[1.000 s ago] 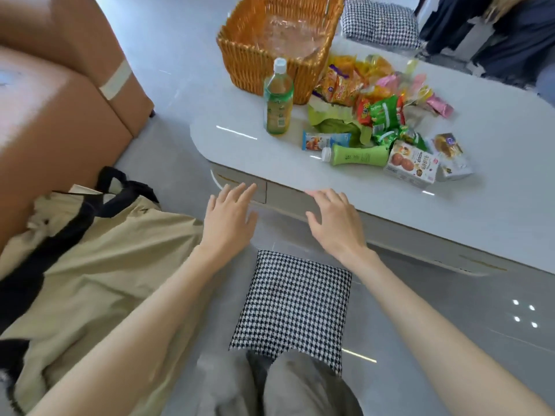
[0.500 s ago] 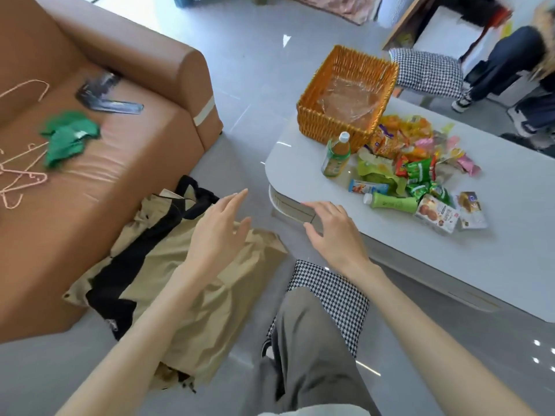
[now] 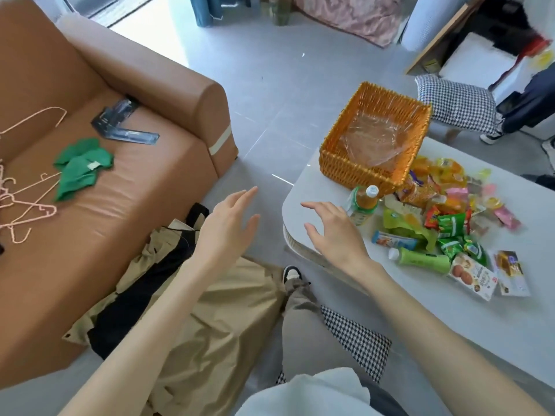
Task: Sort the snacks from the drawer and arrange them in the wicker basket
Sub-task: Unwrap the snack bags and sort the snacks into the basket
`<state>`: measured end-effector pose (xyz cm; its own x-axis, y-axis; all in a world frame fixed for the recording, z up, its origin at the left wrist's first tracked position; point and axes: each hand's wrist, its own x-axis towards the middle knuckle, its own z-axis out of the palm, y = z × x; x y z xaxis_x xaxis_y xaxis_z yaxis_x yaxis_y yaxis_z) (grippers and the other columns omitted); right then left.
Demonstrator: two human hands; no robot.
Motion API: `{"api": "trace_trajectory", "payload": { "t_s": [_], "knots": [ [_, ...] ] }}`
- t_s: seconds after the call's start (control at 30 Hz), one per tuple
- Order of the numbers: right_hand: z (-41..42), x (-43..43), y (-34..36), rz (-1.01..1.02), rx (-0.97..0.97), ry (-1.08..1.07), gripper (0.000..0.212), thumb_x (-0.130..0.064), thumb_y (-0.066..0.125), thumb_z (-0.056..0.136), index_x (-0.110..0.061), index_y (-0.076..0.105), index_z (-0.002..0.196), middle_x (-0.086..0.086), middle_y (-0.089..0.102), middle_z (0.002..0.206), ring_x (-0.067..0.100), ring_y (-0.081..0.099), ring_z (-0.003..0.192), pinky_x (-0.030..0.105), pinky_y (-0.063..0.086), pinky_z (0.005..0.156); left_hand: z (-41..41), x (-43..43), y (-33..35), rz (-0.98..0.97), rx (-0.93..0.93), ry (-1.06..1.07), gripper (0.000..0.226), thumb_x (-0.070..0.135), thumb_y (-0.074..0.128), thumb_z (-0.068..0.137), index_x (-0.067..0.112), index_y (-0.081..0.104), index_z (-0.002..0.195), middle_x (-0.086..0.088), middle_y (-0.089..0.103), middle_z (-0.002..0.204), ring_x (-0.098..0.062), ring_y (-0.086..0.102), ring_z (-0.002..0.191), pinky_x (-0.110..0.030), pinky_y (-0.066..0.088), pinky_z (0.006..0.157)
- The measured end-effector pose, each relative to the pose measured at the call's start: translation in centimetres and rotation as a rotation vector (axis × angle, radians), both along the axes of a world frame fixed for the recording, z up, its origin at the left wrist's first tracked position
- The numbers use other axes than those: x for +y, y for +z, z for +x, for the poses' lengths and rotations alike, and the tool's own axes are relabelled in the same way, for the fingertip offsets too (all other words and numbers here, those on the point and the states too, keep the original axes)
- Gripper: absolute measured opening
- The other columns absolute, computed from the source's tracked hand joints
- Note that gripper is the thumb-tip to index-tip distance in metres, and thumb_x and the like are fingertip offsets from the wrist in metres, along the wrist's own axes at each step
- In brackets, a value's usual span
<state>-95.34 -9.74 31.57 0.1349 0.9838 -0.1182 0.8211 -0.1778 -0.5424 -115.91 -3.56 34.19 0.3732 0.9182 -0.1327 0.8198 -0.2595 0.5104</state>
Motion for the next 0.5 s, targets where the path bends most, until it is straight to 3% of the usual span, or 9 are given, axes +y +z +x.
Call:
{"api": "trace_trajectory", "payload": {
  "t_s": [0.13,0.23,0.5],
  "knots": [
    [3.3,7.6,0.5,-0.041,0.028,0.004,0.038,-0.023,0.052,0.095,-0.025,0.052,0.133,-0.001,0.057,0.129,0.022,0.047,0.12,0.037,0.04,0.099,3.6,7.7,0.6,-0.022,0.039,-0.008,0.052,0.032,0.045,0.099,0.029,0.03,0.148,0.006,0.035,0.15,-0.022,0.045,0.126,-0.036,0.041,0.095],
    [5.2,13.4,1.4,-0.065,0.05,0.014,0.038,-0.023,0.052,0.096,-0.025,0.052,0.134,-0.001,0.057,0.129,0.021,0.046,0.121,0.034,0.038,0.098,6.0,13.3,1.5,-0.04,0.043,0.004,0.052,0.032,0.046,0.098,0.029,0.03,0.148,0.006,0.035,0.15,-0.023,0.05,0.119,-0.035,0.041,0.094],
    [7.3,24.1,1.7,-0.049,0.096,0.046,0.038,-0.023,0.053,0.096,-0.023,0.052,0.134,-0.003,0.056,0.13,0.018,0.046,0.121,0.03,0.038,0.1,8.0,23.9,2.7,-0.013,0.057,0.058,0.051,0.031,0.046,0.098,0.032,0.032,0.147,0.01,0.036,0.149,-0.017,0.041,0.129,-0.033,0.038,0.095]
  ]
}}
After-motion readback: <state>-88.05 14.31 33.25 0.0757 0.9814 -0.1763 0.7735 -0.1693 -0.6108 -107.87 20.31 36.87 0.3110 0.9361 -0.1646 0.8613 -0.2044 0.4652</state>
